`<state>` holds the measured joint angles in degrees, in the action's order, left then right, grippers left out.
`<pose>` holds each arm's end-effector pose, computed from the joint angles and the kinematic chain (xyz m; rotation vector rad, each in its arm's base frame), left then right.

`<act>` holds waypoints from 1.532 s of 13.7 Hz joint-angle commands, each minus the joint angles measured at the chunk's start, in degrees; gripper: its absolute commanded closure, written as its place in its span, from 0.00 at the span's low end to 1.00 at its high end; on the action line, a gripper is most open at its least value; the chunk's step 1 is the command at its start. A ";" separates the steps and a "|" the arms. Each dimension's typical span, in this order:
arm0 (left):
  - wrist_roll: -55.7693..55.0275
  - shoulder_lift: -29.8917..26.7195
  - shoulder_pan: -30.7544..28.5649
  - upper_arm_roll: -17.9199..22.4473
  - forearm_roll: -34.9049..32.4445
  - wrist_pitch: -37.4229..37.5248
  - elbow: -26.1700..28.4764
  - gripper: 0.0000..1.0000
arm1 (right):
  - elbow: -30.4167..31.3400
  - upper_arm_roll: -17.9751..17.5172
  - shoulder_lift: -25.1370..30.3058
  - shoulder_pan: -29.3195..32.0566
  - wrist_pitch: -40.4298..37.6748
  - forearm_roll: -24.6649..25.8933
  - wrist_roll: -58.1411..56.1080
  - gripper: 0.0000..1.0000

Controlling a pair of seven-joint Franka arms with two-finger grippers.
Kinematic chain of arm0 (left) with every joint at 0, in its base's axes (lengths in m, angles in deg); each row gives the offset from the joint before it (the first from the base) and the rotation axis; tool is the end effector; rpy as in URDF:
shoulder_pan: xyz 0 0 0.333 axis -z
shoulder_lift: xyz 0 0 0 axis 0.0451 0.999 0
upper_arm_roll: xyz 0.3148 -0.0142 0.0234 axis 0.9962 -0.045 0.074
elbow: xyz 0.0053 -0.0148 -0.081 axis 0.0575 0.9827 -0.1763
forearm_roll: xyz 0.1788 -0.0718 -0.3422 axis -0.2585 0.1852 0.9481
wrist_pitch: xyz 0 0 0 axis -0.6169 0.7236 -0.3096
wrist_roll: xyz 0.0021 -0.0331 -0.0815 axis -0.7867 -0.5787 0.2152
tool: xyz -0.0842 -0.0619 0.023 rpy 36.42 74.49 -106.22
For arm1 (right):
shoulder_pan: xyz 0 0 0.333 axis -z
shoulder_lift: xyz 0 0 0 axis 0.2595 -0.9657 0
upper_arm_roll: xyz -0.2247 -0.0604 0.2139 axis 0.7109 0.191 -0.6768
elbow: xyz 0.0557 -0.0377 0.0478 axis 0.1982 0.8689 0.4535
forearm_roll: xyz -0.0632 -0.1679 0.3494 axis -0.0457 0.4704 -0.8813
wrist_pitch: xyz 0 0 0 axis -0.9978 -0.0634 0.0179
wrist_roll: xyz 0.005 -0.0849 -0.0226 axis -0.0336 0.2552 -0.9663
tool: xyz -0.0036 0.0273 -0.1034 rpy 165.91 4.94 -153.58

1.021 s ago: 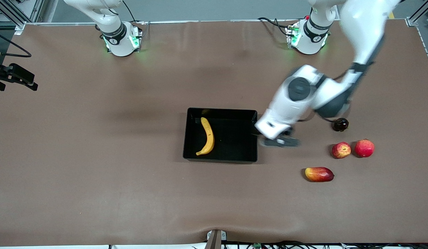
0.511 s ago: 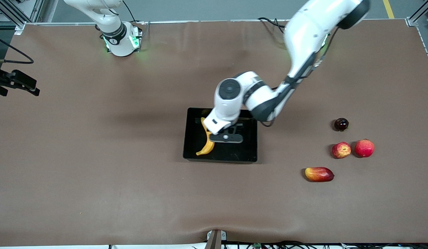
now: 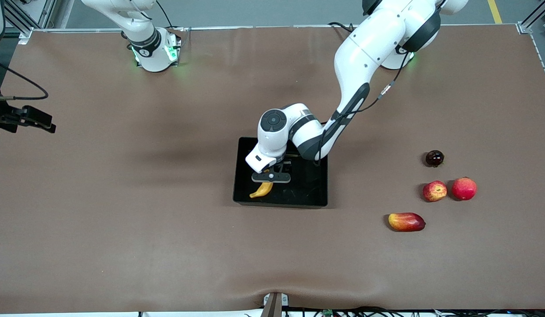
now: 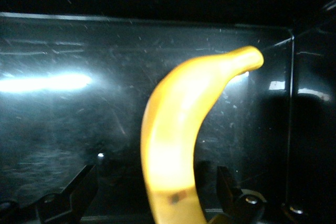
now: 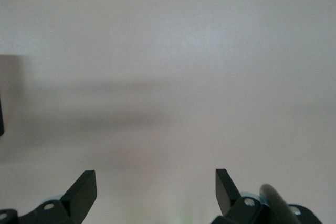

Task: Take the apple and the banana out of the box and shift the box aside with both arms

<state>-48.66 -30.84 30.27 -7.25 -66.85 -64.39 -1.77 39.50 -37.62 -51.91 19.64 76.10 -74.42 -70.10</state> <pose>0.5218 -0.5376 0.1748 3.0591 -0.0217 0.2026 0.5734 -0.0527 0.5901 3.1195 -0.0366 -0.1054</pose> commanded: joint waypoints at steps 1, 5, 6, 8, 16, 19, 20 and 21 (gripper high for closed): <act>-2.33 1.16 2.13 1.87 -0.77 -1.07 -1.88 0.00 | -1.31 -0.84 -2.35 1.28 2.00 1.05 0.03 0.00; -2.16 0.98 3.35 2.13 -1.47 -0.55 -1.53 1.00 | -1.22 -0.84 -7.52 1.81 5.17 0.97 0.03 0.00; -1.98 0.55 3.45 2.83 -1.56 0.06 -1.53 1.00 | -1.22 -0.84 -9.02 1.81 5.26 0.88 0.03 0.00; -1.54 -0.94 3.45 3.45 -1.56 3.74 -1.62 1.00 | -1.22 -0.93 -10.70 1.64 6.05 -0.09 0.11 0.00; 3.27 -17.01 -2.69 2.75 -0.69 18.51 -1.27 1.00 | -0.78 -1.28 -10.97 -2.84 5.87 -10.36 0.99 0.00; 14.66 -22.64 -10.76 2.66 3.27 23.61 0.57 1.00 | -0.61 -1.28 -12.01 -8.62 7.97 -13.62 9.66 0.00; 18.98 -24.14 -13.57 2.58 3.62 25.54 1.88 1.00 | -0.26 -1.28 -12.89 -10.82 9.46 -13.63 12.83 0.00; 20.68 -25.11 -16.47 2.58 3.97 26.86 3.12 1.00 | 0.01 -1.37 -14.21 -12.93 10.96 -13.80 15.99 0.00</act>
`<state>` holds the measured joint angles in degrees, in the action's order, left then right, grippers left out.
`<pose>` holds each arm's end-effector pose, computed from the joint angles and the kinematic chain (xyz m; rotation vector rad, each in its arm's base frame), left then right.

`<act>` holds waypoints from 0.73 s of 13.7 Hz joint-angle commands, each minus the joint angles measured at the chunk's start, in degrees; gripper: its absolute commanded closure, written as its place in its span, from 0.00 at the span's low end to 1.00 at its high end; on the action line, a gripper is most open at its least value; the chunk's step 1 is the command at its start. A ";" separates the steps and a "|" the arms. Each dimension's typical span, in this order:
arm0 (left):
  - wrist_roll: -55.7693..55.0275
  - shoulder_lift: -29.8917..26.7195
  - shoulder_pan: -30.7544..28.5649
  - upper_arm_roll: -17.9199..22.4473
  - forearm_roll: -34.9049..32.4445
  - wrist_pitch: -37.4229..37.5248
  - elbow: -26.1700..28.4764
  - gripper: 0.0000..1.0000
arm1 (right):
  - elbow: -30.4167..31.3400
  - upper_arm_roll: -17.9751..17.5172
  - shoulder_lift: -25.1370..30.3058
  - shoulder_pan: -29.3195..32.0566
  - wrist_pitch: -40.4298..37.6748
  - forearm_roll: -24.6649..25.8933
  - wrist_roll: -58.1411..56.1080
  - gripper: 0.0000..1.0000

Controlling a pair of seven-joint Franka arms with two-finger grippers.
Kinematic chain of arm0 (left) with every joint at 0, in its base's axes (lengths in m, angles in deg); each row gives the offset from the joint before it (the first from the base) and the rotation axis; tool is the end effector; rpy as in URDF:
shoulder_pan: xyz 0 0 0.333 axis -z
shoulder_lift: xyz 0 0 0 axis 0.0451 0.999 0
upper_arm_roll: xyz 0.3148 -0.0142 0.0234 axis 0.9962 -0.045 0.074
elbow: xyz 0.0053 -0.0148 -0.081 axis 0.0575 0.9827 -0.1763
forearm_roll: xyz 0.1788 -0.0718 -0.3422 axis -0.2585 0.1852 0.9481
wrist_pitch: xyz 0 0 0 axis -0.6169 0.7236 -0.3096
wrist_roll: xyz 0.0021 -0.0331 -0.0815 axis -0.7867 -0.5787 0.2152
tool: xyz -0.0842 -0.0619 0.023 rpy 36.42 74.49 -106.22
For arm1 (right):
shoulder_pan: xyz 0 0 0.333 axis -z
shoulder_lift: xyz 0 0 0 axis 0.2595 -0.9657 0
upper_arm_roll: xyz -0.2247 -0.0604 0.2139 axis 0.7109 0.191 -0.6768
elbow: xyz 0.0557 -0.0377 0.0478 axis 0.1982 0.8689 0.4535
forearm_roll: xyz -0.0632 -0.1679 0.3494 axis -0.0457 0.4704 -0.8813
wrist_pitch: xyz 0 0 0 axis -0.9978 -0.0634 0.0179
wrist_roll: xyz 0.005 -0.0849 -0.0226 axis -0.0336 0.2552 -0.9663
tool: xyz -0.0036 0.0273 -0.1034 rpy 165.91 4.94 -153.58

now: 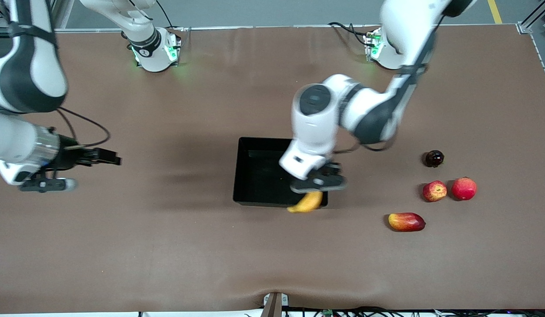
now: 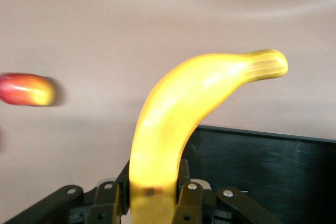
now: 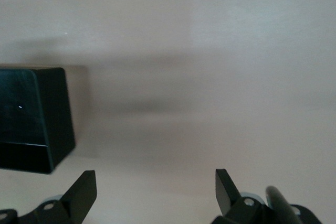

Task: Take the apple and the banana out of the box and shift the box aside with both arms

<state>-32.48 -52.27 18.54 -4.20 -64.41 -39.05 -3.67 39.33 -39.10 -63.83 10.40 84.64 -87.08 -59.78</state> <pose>0.6283 -0.3679 0.4158 -3.0045 -0.0398 -0.2852 0.6308 0.0802 0.4785 -2.9494 0.0835 0.2107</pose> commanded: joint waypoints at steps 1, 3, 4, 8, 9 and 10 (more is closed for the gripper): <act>5.04 -4.91 -7.04 -0.47 1.62 1.81 8.24 1.00 | 0.18 0.11 -3.42 -5.97 4.08 -1.14 8.05 0.00; 6.63 -7.03 -10.91 -0.47 1.10 -0.73 15.97 1.00 | 0.18 0.11 -6.23 -11.16 8.12 -1.14 12.88 0.00; 7.76 -8.51 -12.67 -0.38 0.75 -2.83 20.01 1.00 | 0.18 0.11 -7.64 -13.70 10.93 -1.14 15.61 0.00; 16.37 -11.60 -18.74 -0.38 -1.28 -12.77 33.03 1.00 | 0.18 0.19 -14.23 -20.66 20.26 -1.06 21.34 0.00; 16.91 -11.60 -20.14 -0.38 -1.45 -16.18 35.93 1.00 | 0.18 0.19 -15.90 -21.37 21.40 -0.88 21.35 0.00; 17.61 -11.34 -21.03 -0.38 -2.76 -20.04 38.57 1.00 | 0.27 0.19 -17.39 -22.16 22.72 -0.79 21.35 0.08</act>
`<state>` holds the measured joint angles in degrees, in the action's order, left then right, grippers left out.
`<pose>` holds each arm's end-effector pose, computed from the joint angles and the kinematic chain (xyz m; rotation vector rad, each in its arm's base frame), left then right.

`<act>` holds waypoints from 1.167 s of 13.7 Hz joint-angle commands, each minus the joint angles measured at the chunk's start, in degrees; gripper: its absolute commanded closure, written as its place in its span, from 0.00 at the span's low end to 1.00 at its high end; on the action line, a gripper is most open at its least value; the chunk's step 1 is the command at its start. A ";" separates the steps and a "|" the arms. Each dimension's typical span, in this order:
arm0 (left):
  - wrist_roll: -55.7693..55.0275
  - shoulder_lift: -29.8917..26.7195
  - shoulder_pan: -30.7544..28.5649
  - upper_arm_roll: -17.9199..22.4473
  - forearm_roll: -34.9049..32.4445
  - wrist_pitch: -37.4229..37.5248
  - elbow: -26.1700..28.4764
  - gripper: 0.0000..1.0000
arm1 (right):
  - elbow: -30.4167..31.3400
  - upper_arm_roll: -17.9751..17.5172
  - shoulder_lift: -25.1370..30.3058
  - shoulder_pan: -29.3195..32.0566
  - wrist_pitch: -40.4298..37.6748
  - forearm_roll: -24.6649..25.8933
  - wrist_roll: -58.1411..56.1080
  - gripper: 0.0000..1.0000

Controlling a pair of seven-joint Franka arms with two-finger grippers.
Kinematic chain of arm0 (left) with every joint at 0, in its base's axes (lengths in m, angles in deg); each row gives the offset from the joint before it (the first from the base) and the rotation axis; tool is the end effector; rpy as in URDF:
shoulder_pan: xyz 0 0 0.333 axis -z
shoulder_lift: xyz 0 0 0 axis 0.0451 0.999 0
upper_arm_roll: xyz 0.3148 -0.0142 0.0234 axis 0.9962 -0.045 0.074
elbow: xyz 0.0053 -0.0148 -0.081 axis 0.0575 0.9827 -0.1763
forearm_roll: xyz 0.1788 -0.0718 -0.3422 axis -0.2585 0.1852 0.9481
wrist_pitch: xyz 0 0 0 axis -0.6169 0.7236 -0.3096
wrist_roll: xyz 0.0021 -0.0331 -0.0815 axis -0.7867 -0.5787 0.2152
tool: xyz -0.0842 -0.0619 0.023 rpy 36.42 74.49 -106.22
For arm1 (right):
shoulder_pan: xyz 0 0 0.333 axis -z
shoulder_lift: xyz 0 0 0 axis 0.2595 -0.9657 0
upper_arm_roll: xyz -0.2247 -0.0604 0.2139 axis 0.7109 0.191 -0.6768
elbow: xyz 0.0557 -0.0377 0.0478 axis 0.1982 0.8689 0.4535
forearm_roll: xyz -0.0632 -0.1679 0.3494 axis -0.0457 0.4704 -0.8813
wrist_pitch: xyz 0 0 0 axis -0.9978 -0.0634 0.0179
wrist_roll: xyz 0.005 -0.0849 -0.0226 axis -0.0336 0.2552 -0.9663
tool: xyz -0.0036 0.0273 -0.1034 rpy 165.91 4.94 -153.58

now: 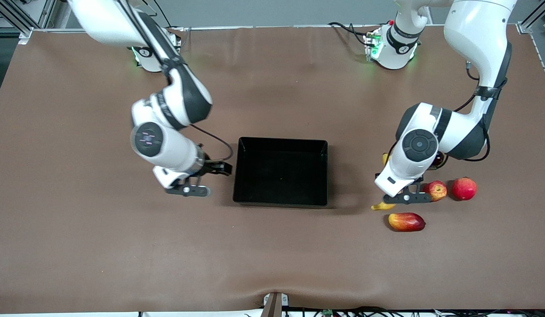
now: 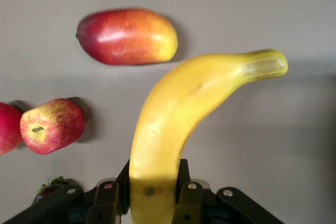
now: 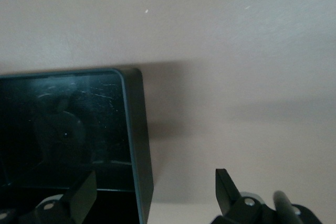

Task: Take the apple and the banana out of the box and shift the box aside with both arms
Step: 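Place the banana near the fruits while the right gripper drags the tray away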

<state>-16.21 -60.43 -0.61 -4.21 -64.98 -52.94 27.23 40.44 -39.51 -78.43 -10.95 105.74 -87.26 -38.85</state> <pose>0.6124 -0.1556 0.2852 -2.9319 0.0883 0.0048 0.6101 0.3258 0.3283 -2.9805 0.1576 0.1660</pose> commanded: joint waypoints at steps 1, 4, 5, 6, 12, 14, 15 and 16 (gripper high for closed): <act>1.43 -2.75 -2.14 -0.29 -4.64 -8.45 9.52 1.00 | -0.84 0.61 -4.47 -1.86 3.54 -0.62 0.41 0.13; 1.70 -0.81 -4.17 -0.38 -10.54 -9.35 12.08 1.00 | -0.84 0.69 -7.55 -5.38 9.00 -0.18 4.80 0.46; 1.70 -0.11 -4.26 -0.38 -11.60 -9.70 12.61 1.00 | -0.67 0.78 -8.00 -5.82 9.53 0.08 4.81 0.68; 1.70 0.50 -4.34 -0.38 -11.96 -9.71 12.71 1.00 | -0.41 0.78 -8.00 -5.83 9.62 0.09 4.81 0.93; 1.70 4.46 -5.57 -0.29 -11.96 -10.14 10.34 0.60 | 0.21 0.96 -5.29 -2.94 4.90 0.17 4.20 1.00; 1.17 4.47 -5.49 -0.38 -11.96 -10.06 9.72 0.02 | 0.30 0.96 -1.25 0.13 1.29 0.17 3.67 1.00; 1.78 4.03 -5.40 -0.46 -11.96 -10.06 9.63 0.00 | 0.21 0.87 0.68 1.98 -1.25 0.17 1.84 1.00; 1.79 3.42 -5.31 -0.55 -11.79 -9.97 9.20 0.00 | 0.21 0.87 2.35 4.34 -3.97 0.09 -1.05 1.00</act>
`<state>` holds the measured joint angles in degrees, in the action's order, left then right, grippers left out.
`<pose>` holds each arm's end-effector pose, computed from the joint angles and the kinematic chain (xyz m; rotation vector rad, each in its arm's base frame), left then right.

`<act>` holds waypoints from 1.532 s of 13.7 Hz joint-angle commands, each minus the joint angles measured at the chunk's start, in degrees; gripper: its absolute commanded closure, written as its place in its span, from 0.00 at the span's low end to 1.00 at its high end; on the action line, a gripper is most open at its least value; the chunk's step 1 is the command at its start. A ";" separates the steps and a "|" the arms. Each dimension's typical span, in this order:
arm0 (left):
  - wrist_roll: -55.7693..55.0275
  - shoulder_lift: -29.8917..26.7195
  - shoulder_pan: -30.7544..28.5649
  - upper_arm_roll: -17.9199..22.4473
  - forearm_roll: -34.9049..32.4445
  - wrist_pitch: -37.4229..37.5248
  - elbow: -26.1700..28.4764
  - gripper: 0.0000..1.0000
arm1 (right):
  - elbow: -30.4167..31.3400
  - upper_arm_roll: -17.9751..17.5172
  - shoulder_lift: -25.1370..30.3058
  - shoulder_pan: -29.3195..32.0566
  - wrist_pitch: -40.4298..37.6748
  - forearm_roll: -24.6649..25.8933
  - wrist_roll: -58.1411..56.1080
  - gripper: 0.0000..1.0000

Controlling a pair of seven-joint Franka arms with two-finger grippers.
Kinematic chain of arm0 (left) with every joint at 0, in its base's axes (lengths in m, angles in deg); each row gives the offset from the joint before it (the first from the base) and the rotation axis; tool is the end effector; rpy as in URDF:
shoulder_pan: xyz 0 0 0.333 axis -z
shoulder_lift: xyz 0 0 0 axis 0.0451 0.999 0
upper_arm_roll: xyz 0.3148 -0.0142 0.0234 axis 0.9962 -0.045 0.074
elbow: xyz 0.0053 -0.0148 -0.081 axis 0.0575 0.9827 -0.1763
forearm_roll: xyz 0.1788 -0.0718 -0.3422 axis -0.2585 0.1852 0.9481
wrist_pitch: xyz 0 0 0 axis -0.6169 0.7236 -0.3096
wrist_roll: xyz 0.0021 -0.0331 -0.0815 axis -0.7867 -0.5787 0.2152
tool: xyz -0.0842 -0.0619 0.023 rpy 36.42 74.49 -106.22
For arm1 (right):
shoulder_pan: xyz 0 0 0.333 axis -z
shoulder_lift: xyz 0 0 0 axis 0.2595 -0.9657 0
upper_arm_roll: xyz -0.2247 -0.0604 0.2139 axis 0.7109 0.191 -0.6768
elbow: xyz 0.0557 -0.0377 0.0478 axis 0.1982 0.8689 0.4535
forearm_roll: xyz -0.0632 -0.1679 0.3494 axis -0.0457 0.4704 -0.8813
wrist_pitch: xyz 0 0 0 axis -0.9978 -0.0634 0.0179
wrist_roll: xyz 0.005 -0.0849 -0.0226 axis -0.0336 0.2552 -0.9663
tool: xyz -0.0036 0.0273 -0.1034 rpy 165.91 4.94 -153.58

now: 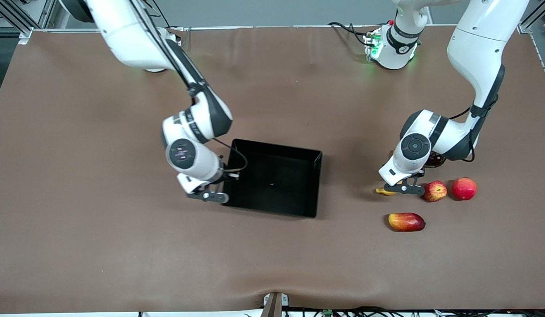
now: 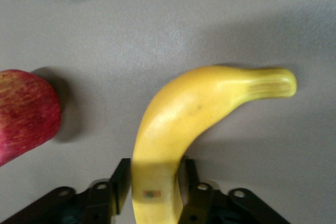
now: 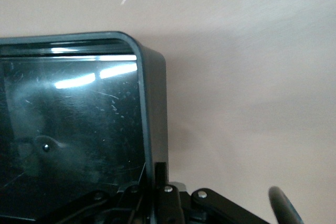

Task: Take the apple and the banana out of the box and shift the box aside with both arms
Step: 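Place the banana near the fruits while the right gripper drags the tray away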

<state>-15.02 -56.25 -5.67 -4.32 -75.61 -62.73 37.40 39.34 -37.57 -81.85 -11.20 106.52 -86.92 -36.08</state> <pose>0.5733 -0.1084 0.1854 -2.8574 0.2756 0.0838 0.6226 0.3121 0.2963 -3.0075 0.2717 0.1870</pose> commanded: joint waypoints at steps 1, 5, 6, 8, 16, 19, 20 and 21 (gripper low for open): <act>0.41 -2.16 -0.16 -0.53 -0.54 0.34 -1.67 0.00 | 1.32 -1.07 7.36 7.75 -7.39 -0.42 -6.98 1.00; 0.41 -8.23 -0.52 -1.93 7.24 5.33 -7.81 0.00 | 1.84 -0.98 10.45 19.44 -12.59 -0.34 -15.87 1.00; 0.41 -9.02 -0.52 -1.93 11.03 9.71 -11.31 0.00 | 1.93 -0.98 10.45 22.52 -12.68 -0.16 -19.02 1.00; 0.50 -9.30 -0.51 -1.93 13.17 19.02 -19.22 0.00 | 1.93 -0.98 10.28 29.11 -12.69 -0.16 -26.31 1.00; 0.41 -12.44 -0.86 -1.41 23.61 39.11 -35.78 0.00 | 4.39 -0.89 7.21 46.61 -11.11 4.76 -45.57 1.00; 0.94 -17.80 -1.66 -1.06 27.58 40.50 -34.12 0.00 | 9.47 -0.89 5.53 50.05 -1.56 4.76 -49.81 1.00; 1.37 -19.47 -1.57 -0.53 27.67 41.56 -33.85 0.00 | 11.23 -0.89 5.01 50.67 0.48 4.67 -50.51 1.00; 2.86 -20.88 -1.22 0.95 27.94 42.00 -33.68 0.00 | 12.03 -0.89 4.83 51.11 1.28 4.76 -50.78 1.00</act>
<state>-14.61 -72.62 -6.74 -5.03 -49.37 -22.18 1.59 48.65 -36.91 -77.81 38.36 106.03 -82.18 -85.52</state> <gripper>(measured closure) 0.000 0.947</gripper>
